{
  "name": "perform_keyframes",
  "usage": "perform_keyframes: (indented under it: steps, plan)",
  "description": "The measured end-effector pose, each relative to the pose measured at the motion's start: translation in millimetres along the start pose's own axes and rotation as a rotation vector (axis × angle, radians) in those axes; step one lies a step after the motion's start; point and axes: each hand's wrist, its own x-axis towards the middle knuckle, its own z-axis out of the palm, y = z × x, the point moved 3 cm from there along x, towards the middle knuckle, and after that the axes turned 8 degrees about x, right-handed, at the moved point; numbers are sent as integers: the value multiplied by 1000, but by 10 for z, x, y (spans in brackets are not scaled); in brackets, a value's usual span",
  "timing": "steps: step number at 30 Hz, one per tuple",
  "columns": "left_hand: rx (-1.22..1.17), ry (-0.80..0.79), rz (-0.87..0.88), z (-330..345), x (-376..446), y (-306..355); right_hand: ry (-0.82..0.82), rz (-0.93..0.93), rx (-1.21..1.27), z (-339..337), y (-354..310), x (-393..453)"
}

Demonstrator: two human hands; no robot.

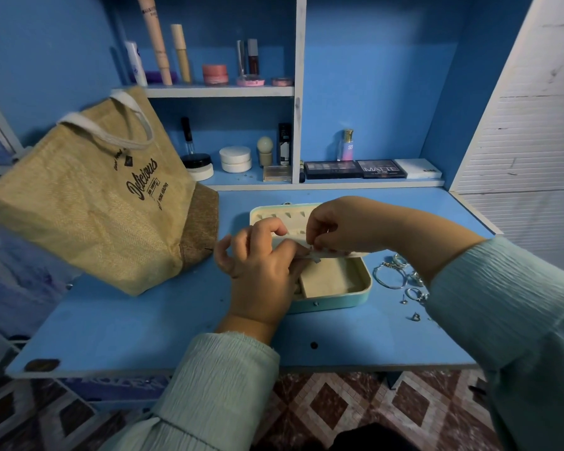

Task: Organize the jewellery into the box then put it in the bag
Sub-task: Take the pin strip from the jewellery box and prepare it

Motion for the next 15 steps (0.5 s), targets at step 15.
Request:
perform_keyframes:
  steps: [15]
  plan:
    - [3,40,-44,-15,-31,22,-32,-56,-141,10,-76,49]
